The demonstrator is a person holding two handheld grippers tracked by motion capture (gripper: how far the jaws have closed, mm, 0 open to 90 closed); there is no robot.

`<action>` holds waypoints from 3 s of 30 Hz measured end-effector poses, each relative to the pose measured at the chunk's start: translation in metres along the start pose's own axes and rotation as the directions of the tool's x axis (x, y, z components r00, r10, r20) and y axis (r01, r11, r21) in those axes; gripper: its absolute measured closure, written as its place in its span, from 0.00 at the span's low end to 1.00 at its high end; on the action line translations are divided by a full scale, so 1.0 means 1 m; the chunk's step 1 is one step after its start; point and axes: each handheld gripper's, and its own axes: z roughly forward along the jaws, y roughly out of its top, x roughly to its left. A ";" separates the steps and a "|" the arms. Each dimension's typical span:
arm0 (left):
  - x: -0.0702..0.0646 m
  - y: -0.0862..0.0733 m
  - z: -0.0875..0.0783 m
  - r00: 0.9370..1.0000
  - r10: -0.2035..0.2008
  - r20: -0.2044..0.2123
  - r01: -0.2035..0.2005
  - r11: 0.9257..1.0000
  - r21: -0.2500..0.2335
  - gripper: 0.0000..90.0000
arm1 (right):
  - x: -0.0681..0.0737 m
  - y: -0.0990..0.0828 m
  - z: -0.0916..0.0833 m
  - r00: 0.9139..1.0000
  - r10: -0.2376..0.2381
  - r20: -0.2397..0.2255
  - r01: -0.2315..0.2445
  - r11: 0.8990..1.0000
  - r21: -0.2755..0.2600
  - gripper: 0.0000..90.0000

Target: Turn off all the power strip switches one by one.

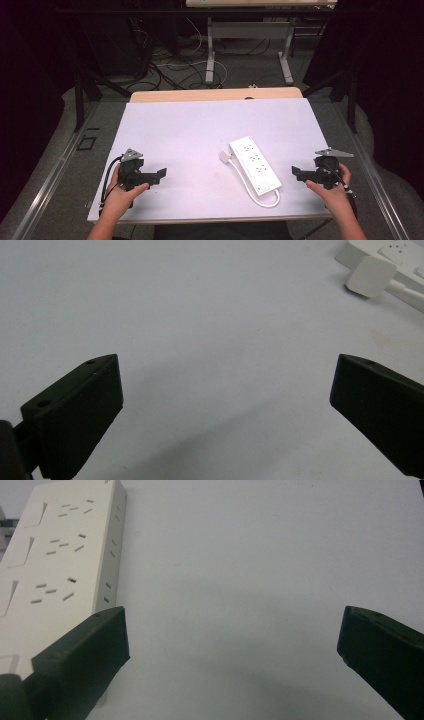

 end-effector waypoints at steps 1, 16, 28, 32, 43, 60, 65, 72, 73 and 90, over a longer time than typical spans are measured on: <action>-0.001 0.000 0.000 1.000 -0.004 0.005 0.004 1.000 -0.005 0.01 | 0.001 -0.001 -0.002 1.000 -0.004 -0.008 0.004 1.000 0.001 0.00; -0.012 0.003 -0.005 0.999 0.034 0.013 -0.034 0.999 0.000 0.01 | 0.018 0.009 -0.010 0.984 -0.159 -0.075 0.163 0.985 0.056 0.14; -0.017 0.004 -0.005 0.998 0.057 0.025 -0.058 0.998 0.015 0.01 | 0.042 0.020 -0.018 0.963 -0.250 -0.104 0.255 0.966 0.042 0.40; -0.017 0.004 -0.006 0.997 0.069 0.028 -0.070 0.997 0.030 0.01 | 0.050 0.021 -0.017 0.952 -0.283 -0.118 0.291 0.955 0.056 0.49; -0.019 0.003 -0.004 0.997 0.080 0.010 -0.080 0.997 0.014 0.01 | 0.072 0.021 -0.014 0.922 -0.332 -0.199 0.353 0.933 0.076 0.77; -0.022 0.002 -0.001 0.997 0.072 0.033 -0.073 0.997 0.018 0.01 | 0.092 0.016 -0.008 0.894 -0.367 -0.257 0.398 0.914 0.081 1.00; -0.022 0.002 -0.002 0.997 0.066 0.050 -0.067 0.997 0.033 0.00 | 0.098 0.013 -0.004 0.881 -0.376 -0.287 0.419 0.902 0.106 1.00; -0.021 0.002 -0.002 0.996 0.066 0.052 -0.068 0.997 0.035 0.00 | 0.105 0.008 0.000 0.870 -0.384 -0.310 0.438 0.890 0.126 1.00; -0.022 0.002 -0.002 0.997 0.064 0.052 -0.066 0.997 0.034 0.00 | 0.105 0.008 0.000 0.870 -0.384 -0.310 0.438 0.890 0.126 1.00; -0.021 0.002 -0.002 0.997 0.058 0.053 -0.061 0.997 0.040 0.00 | 0.114 0.002 0.014 0.867 -0.369 -0.333 0.439 0.884 0.162 1.00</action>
